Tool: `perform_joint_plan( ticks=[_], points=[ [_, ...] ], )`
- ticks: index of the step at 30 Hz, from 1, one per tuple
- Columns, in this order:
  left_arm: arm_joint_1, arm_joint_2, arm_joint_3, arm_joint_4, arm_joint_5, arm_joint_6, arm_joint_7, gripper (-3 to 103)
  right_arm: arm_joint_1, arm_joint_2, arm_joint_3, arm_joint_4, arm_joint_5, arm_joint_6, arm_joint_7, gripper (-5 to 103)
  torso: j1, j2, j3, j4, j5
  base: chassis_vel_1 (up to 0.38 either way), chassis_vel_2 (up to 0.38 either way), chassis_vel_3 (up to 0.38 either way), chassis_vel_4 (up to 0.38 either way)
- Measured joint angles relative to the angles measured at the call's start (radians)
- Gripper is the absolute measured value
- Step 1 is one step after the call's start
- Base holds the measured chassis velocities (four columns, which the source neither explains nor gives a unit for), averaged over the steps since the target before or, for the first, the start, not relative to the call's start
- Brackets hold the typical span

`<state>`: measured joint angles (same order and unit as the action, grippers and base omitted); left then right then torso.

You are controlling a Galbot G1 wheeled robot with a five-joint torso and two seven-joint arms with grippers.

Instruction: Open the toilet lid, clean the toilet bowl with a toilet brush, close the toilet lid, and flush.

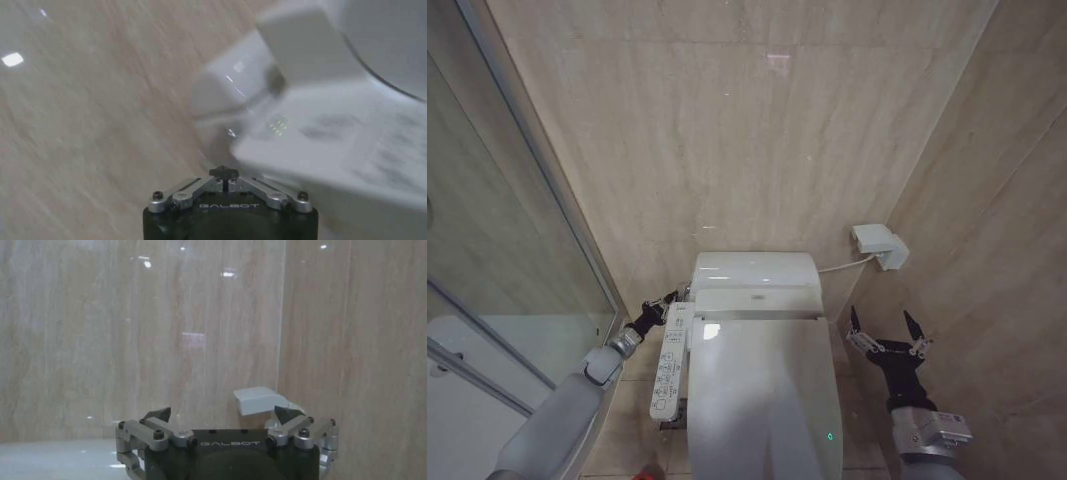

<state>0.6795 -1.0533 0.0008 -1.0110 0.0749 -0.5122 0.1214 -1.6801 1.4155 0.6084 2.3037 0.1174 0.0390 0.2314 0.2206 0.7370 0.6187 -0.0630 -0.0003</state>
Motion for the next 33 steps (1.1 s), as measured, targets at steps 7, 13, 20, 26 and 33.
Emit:
perform_joint_plan(
  ticks=[7, 13, 20, 26, 33],
  points=[
    [-0.003, -0.009, 0.007, 0.024, 0.007, -0.001, 0.007, 0, 0.0, 0.0, 0.0, 0.0, 0.0, 0.0, 0.0, 100, 0.0, 0.0, 0.0, -0.0016, -0.0003, 0.0, 0.0, 0.0, 0.0],
    [-0.024, -0.017, 0.007, 0.044, 0.008, -0.004, 0.011, 0, 0.0, 0.0, 0.0, 0.0, 0.0, 0.0, 0.0, 100, 0.0, -0.001, 0.0, -0.0012, -0.0006, 0.0, 0.0, 0.0, 0.0],
    [-0.035, -0.02, 0.007, 0.057, 0.008, -0.01, 0.011, 0, 0.0, 0.0, 0.0, 0.0, 0.0, 0.0, 0.0, 100, 0.0, 0.0, 0.0, -0.0011, -0.0001, 0.0, 0.0, 0.0, 0.0],
    [-0.036, -0.02, 0.006, 0.06, 0.007, -0.011, 0.01, 0, 0.0, 0.0, 0.0, 0.0, 0.0, 0.0, 0.0, 100, 0.0, 0.0, 0.0, -0.0011, 0.0, 0.0, 0.0, 0.0, 0.0],
    [-0.041, -0.019, 0.005, 0.064, 0.005, -0.012, 0.01, 0, 0.0, 0.0, 0.0, 0.0, 0.0, 0.0, 0.0, 100, 0.0, 0.0, 0.0, -0.0011, 0.0, 0.0, 0.0, 0.0, 0.0]
  ],
)
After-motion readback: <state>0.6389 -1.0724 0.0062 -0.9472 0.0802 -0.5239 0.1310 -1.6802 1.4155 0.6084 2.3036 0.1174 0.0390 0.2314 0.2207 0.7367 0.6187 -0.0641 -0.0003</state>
